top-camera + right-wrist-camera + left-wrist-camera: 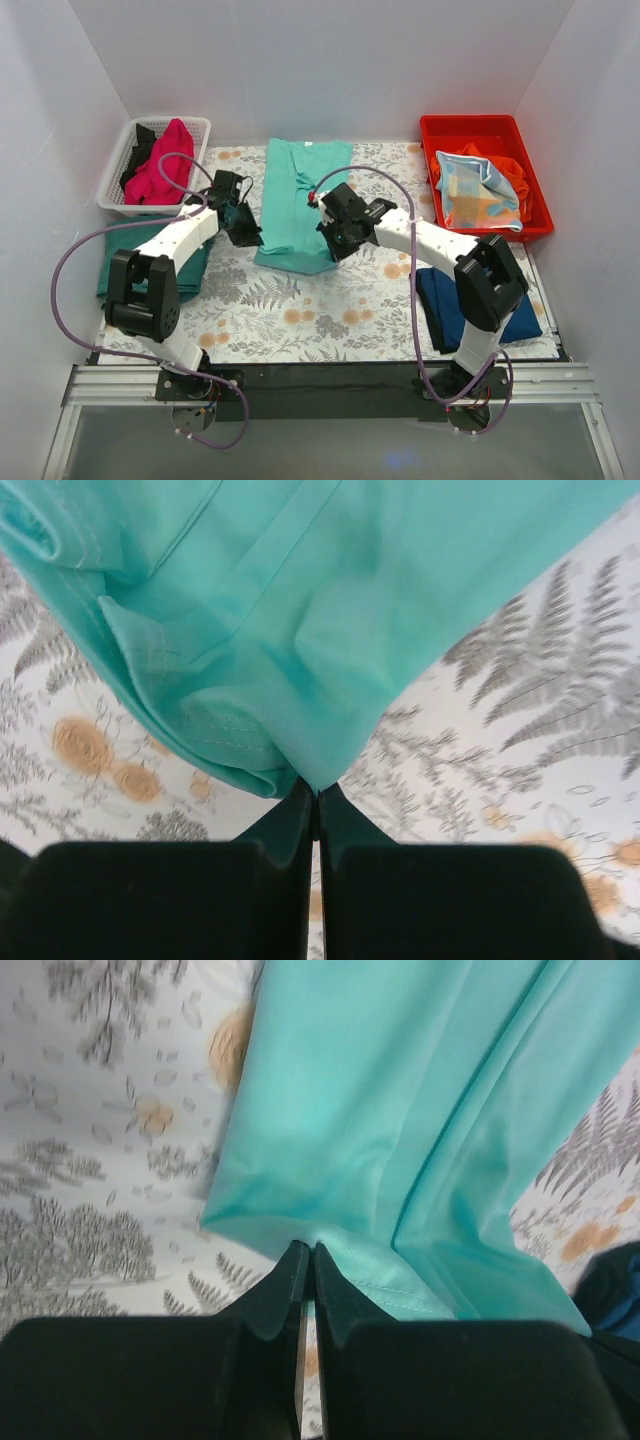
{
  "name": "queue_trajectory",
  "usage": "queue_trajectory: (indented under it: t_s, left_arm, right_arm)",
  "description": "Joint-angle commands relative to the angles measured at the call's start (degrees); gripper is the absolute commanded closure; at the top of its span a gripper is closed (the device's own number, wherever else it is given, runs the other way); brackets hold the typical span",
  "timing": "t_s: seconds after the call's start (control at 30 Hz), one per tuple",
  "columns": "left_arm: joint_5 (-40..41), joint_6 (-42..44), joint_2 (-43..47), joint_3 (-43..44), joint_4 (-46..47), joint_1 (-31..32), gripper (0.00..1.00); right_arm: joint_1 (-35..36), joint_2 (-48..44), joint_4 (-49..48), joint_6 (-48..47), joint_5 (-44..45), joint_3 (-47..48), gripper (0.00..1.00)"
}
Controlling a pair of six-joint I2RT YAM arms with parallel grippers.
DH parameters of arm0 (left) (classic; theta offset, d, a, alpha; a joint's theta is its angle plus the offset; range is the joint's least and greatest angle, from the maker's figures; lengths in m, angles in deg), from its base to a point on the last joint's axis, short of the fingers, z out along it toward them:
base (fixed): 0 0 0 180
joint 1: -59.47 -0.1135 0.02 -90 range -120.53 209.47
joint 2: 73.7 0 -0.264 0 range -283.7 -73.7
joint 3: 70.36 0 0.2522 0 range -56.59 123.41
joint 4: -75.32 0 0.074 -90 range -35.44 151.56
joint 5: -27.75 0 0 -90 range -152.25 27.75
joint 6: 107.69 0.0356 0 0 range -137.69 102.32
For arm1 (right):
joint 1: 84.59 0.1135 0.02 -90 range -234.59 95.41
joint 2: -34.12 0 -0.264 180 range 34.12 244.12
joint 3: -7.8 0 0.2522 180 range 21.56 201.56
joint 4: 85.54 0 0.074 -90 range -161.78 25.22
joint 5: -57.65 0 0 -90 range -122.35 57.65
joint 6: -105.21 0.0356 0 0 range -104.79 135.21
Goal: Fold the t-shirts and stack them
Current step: Fold the folded rectangular tshirt in 1/3 of the way
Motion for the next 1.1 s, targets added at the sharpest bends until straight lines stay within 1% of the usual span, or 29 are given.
queue_trajectory:
  t_s: [0.0, 0.03, 0.17, 0.2, 0.27, 0.3, 0.4, 0.43, 0.47, 0.5, 0.53, 0.63, 0.73, 0.77, 0.8, 0.87, 0.9, 0.93, 1.0, 1.07]
  left_arm:
    - [4.7, -1.2, -5.7, 8.4, 2.7, 0.2, 1.0]
    - [5.3, -1.0, -6.6, 11.1, 2.7, 0.2, 1.0]
    - [8.4, 0.2, -12.3, 16.7, 3.3, 0.2, 1.0]
    - [8.6, 0.5, -13.4, 19.7, 3.4, 0.1, 1.0]
    - [8.7, 1.4, -17.8, 22.8, 3.7, 0.0, 1.0]
    - [8.7, 1.7, -19.6, 26.8, 3.7, 0.0, 1.0]
    - [11.2, 2.7, -26.4, 33.2, 3.1, -0.2, 1.0]
    - [11.0, 3.1, -27.9, 37.3, 3.1, -0.3, 1.0]
    - [10.8, 3.5, -31.6, 39.6, 2.2, -0.4, 1.0]
    - [10.9, 3.5, -33.2, 41.7, 1.5, -0.5, 1.0]
    - [10.9, 3.7, -35.0, 45.7, 0.9, -0.5, 1.0]
    - [11.6, 3.8, -39.5, 50.8, -0.4, -0.8, 1.0]
    - [11.9, 3.8, -42.1, 53.2, -0.9, -1.5, 1.0]
    - [12.0, 3.7, -42.8, 53.6, -0.9, -1.7, 0.96]
    - [12.2, 3.7, -42.8, 53.8, -0.5, -1.7, 0.79]
    - [12.9, 3.6, -42.3, 53.5, 1.3, -2.1, 0.63]
    - [13.3, 3.6, -41.0, 53.1, 2.6, -2.1, 0.57]
    - [13.7, 3.7, -40.5, 52.8, 4.5, -2.2, 0.49]
    - [14.3, 4.0, -38.6, 52.6, 6.1, -2.2, 0.42]
    - [14.3, 4.1, -37.3, 52.3, 7.8, -2.2, 0.4]
  right_arm:
    - [-5.1, 3.4, -0.3, -2.1, 4.3, 8.5, 0.99]
    - [-6.6, 4.3, -0.3, -2.5, 4.1, 11.5, 0.99]
    - [-9.9, 9.0, -0.2, -4.3, 3.9, 17.3, 0.99]
    - [-10.4, 10.1, -0.1, -4.8, 3.9, 20.2, 0.99]
    - [-12.2, 13.3, 0.1, -5.9, 3.5, 23.0, 0.99]
    - [-12.7, 14.5, 0.3, -6.3, 3.2, 26.4, 0.99]
    - [-14.7, 19.7, 2.0, -7.1, 2.9, 32.6, 0.99]
    - [-15.2, 21.7, 2.3, -7.1, 2.6, 33.8, 0.99]
    - [-16.2, 22.6, 2.4, -7.2, 2.2, 34.6, 0.99]
    - [-16.7, 23.3, 2.4, -7.1, 2.1, 35.1, 0.99]
    - [-17.2, 24.7, 2.4, -6.8, 0.0, 36.1, 0.99]
    - [-18.2, 27.4, 2.3, -6.5, -1.3, 37.7, 0.99]
    - [-18.9, 30.0, 2.1, -6.4, -2.5, 39.6, 0.99]
    - [-18.9, 30.5, 2.1, -6.3, -2.6, 40.1, 0.99]
    - [-19.1, 31.3, 1.8, -6.1, -2.6, 40.8, 0.9]
    - [-19.3, 32.1, 1.5, -5.7, -2.3, 43.3, 0.75]
    - [-19.5, 32.2, 1.0, -5.0, -1.8, 44.4, 0.65]
    - [-19.8, 32.3, 0.6, -4.7, -1.4, 45.3, 0.62]
    - [-20.1, 32.1, -0.8, -4.1, 0.4, 47.8, 0.56]
    - [-20.3, 30.9, -1.9, -3.2, 3.4, 48.6, 0.55]
